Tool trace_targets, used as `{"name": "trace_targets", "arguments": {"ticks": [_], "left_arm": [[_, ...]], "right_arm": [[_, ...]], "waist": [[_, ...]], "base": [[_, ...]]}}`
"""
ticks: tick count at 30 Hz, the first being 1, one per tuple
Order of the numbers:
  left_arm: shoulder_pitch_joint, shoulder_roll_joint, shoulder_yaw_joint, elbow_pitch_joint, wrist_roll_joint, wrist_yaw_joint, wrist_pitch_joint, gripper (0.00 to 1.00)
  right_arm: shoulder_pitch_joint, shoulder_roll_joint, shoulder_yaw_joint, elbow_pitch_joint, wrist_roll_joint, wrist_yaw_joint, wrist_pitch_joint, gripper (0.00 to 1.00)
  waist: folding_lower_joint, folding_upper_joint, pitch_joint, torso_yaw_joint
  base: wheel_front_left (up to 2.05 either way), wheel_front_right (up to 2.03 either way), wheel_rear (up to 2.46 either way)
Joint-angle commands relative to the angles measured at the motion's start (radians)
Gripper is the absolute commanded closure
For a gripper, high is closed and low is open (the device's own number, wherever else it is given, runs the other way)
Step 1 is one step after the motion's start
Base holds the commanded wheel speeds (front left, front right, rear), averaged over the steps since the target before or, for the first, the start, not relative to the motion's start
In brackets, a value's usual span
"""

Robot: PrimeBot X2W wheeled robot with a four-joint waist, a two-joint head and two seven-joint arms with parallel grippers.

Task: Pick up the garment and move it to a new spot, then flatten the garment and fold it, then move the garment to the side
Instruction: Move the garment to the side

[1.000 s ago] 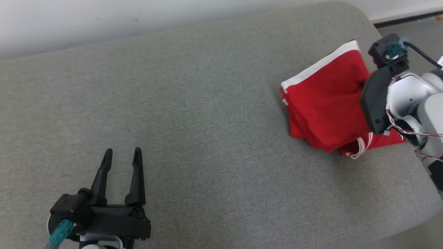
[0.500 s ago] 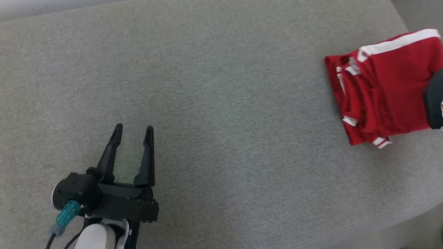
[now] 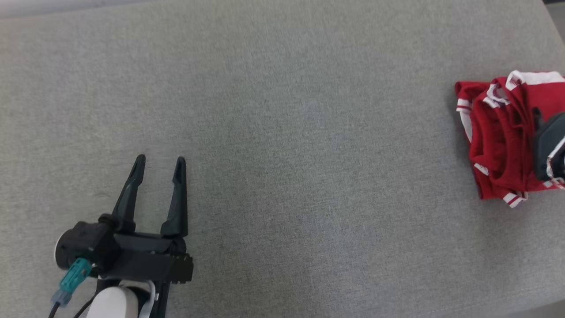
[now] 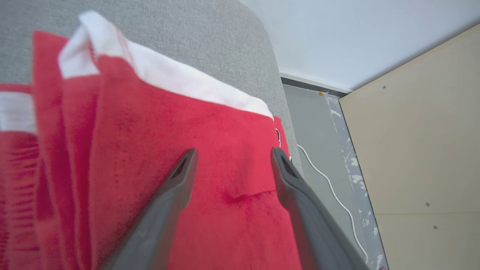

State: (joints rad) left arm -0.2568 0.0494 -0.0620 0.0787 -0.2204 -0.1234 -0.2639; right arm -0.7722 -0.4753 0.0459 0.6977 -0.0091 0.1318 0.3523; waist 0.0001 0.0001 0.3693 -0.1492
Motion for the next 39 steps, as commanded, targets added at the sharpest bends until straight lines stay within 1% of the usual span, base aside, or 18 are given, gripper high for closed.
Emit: {"name": "trace_targets", "arguments": {"ticks": [1,4,9,13,15,16,17,22,26,29,39], "left_arm": [[0.015,0.002,0.006,0.0,0.0,0.0,0.0,0.0],[0.047,0.002,0.024,0.004,-0.005,0.006,0.0,0.0],[0.106,0.002,0.049,0.017,-0.01,0.017,0.0,0.0],[0.157,0.001,0.074,0.032,-0.017,0.024,0.0,0.0],[0.182,0.001,0.086,0.035,-0.024,0.032,0.0,0.0],[0.207,0.002,0.095,0.039,-0.029,0.04,0.0,0.0],[0.217,0.001,0.1,0.043,-0.032,0.045,0.0,0.0],[0.243,0.01,0.136,0.083,-0.028,0.036,0.0,0.0],[0.245,0.012,0.15,0.12,-0.013,0.036,0.0,0.0],[0.246,0.014,0.16,0.148,-0.003,0.032,0.0,0.0],[0.275,0.007,0.171,0.184,0.028,0.024,0.0,0.0]], "right_arm": [[0.016,0.013,-0.001,-0.006,0.01,-0.003,-0.015,0.0],[0.044,0.051,0.016,-0.027,0.041,-0.003,-0.077,0.0],[0.112,0.117,0.053,-0.106,0.097,-0.003,-0.198,0.0],[0.188,0.164,0.078,-0.176,0.13,-0.003,-0.298,0.0],[0.233,0.18,0.1,-0.211,0.137,-0.003,-0.348,0.0],[0.28,0.198,0.106,-0.234,0.158,-0.003,-0.392,0.0],[0.301,0.205,0.112,-0.243,0.163,-0.003,-0.41,0.0],[0.405,0.245,0.124,-0.283,0.199,-0.003,-0.499,0.0],[0.475,0.257,0.144,-0.296,0.232,-0.003,-0.551,0.0],[0.521,0.263,0.138,-0.299,0.256,-0.003,-0.576,0.0],[0.601,0.271,0.149,-0.276,0.279,-0.003,-0.61,0.0]], "waist": [[-0.0001,-0.0001,-0.052,0.011],[-0.0001,-0.0001,-0.108,0.016],[-0.0001,-0.0001,-0.208,0.024],[-0.0001,-0.0001,-0.28,0.028],[-0.0001,-0.0001,-0.312,0.033],[-0.0001,-0.0001,-0.339,0.042],[-0.0001,-0.0001,-0.353,0.046],[-0.0001,-0.0001,-0.39,0.067],[-0.0001,-0.0001,-0.414,0.085],[-0.0001,-0.0001,-0.429,0.094],[-0.0001,-0.0001,-0.443,0.095]], "base": [[0.0,0.0,0.0],[0.0,0.0,0.0],[0.0,0.0,0.0],[0.0,0.0,0.0],[0.0,0.0,0.0],[0.0,0.0,0.0],[0.0,0.0,0.0],[0.0,0.0,0.0],[0.0,0.0,0.0],[0.0,0.0,0.0],[0.0,0.0,0.0]]}}
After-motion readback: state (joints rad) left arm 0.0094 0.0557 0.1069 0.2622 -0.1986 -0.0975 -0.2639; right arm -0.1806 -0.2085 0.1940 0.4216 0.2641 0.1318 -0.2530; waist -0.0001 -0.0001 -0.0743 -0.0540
